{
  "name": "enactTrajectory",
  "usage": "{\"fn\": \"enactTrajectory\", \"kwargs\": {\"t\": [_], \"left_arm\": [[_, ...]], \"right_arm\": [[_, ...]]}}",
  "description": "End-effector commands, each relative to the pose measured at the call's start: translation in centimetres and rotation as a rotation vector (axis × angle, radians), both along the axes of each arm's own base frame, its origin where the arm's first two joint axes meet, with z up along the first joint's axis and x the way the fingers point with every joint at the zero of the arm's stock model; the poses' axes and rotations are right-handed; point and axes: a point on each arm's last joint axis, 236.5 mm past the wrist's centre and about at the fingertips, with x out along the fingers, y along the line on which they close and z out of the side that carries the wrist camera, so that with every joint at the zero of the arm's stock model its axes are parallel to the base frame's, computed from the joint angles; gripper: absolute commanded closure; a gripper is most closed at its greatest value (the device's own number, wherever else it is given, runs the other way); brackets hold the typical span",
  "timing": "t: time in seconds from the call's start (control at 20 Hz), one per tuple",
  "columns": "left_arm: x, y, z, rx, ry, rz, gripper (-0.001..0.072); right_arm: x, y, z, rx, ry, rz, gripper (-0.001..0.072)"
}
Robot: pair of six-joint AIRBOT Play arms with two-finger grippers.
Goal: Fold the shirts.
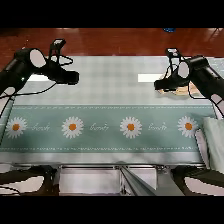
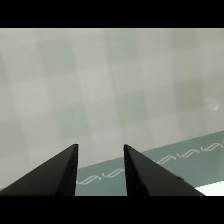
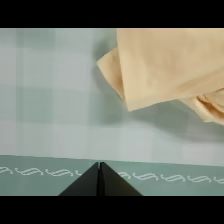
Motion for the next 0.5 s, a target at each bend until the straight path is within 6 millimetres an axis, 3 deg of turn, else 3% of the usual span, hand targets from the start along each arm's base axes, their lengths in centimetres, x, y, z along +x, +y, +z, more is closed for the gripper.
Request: {"fn": "enactTrajectory", "kwargs": {"t": [0.0, 0.05, 0.1, 0.2, 0.3, 0.4, 0.45], "left_arm": [[1.1, 1.0, -2.3, 0.042, 0.009, 0.009, 0.0271], [1.7, 1.7, -2.7, 0.072, -0.01, 0.009, 0.0222], [1.7, 2.0, -2.9, 0.081, -0.006, 0.01, 0.0209], [2.1, 2.9, -2.4, 0.077, -0.005, 0.038, 0.0209], [2.7, 4.6, -1.2, 0.067, -0.011, 0.092, 0.0209], [3.7, 6.2, 0.0, 0.057, -0.053, 0.133, 0.021], [4.1, 6.6, 0.4, 0.046, -0.073, 0.149, 0.021]], "right_arm": [[1.5, 0.8, 0.6, 0.032, -0.067, 0.013, 0.069], [2.8, 0.6, 1.2, 0.018, -0.126, 0.03, 0.0539], [4.3, 0.1, 2.1, -0.016, -0.201, 0.052, 0.0292], [7.5, -1.9, 4.7, -0.114, -0.355, 0.079, 0.0289], [9.8, -6.3, 7.5, -0.159, -0.483, -0.036, 0.029], [10.7, -12.3, 7.4, -0.141, -0.51, -0.205, 0.0294], [10.6, -15.8, 5.8, -0.122, -0.48, -0.298, 0.0294]]}}
